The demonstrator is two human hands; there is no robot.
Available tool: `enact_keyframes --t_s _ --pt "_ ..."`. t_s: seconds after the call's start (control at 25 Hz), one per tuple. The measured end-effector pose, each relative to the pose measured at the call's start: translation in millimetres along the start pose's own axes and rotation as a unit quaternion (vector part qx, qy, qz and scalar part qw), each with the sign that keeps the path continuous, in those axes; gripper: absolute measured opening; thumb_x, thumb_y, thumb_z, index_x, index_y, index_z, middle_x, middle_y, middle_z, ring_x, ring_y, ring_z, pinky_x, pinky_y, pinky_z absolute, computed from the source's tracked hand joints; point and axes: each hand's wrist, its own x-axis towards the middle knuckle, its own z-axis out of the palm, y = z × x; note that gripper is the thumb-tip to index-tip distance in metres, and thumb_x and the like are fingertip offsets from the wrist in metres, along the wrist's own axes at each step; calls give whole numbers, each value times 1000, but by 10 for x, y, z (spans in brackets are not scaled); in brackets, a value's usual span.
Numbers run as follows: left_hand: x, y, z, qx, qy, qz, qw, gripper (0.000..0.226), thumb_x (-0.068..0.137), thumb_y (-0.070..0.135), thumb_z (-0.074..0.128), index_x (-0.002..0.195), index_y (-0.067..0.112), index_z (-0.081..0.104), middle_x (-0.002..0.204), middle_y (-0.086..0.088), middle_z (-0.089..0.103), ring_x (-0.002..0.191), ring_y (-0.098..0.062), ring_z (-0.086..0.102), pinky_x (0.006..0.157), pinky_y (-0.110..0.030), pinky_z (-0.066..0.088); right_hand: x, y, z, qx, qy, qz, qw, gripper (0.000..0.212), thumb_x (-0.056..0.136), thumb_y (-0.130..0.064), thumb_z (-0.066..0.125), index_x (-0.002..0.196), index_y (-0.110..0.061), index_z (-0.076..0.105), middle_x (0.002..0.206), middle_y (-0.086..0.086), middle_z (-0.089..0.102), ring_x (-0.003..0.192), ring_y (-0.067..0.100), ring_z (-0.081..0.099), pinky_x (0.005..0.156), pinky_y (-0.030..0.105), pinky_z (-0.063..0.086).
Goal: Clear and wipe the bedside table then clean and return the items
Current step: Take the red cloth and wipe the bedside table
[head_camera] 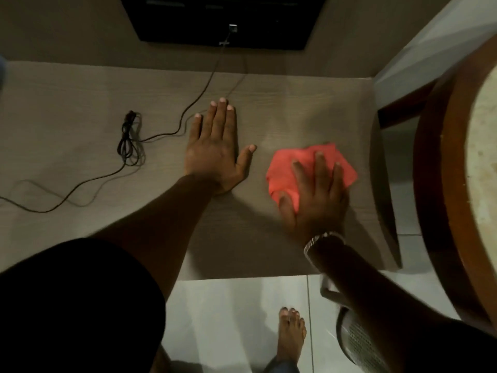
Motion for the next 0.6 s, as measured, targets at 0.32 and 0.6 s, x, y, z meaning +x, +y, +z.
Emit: enact_keyframes --t_s 0.32,0.6 --pt "-11 -811 -65 3 53 -115 992 84 90 59 22 152 4 8 162 -16 4 150 -30 0 120 -48 1 1584 -722 138 29 20 -35 999 64 84 -55 35 145 -38 22 161 6 15 145 42 10 110 65 18" --pt "-765 -1060 -204 -1 57 -150 987 81 91 56 26 152 4 11 162 -16 9 150 -30 5 120 -49 6 203 -873 109 37 40 -208 977 63 84 -57 43 142 -33 37 155 11 31 141 43 26 105 57 34"
